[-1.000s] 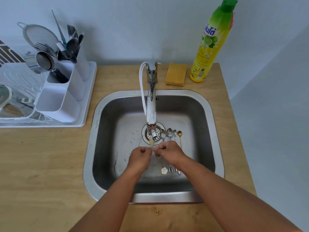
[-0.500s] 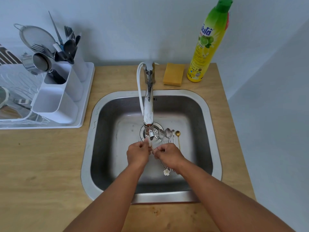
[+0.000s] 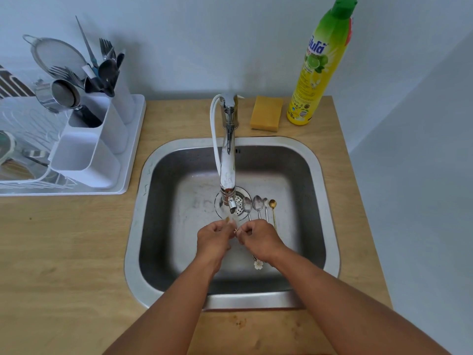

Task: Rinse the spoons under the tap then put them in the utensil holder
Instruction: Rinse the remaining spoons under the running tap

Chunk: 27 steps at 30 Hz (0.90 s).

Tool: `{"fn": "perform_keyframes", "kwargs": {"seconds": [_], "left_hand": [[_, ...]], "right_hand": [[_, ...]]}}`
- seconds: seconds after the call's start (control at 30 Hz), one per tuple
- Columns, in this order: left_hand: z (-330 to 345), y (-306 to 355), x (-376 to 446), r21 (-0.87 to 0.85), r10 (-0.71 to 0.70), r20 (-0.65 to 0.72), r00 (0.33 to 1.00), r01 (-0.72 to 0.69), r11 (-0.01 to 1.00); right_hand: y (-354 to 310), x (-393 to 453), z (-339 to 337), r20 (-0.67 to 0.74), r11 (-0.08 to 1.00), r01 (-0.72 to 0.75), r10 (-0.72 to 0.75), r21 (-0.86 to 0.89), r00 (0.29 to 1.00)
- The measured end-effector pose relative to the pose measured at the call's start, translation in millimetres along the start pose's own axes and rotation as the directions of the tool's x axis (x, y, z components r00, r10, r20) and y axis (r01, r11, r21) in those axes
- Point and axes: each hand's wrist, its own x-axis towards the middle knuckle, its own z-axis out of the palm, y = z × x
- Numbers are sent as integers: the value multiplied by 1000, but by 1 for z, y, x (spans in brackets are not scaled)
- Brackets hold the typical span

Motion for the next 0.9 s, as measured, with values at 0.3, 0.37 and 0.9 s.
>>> {"fn": "perform_keyframes", "kwargs": {"seconds": [0.3,0.37,0.9], "left_hand": [[9,-6,2,227,92,-163,982,-53,973],[12,-5,2,332,139,-192,971,-69,941],[-14,8,-7,72,-77,103,992,70,995]], "right_hand": [[1,-9,7,2,987,30,-30,-161,1000],[0,-9,6,6,981,37,-37,-188,999],[-4,-14,0,-39,965,14,-25,-261,999]]}}
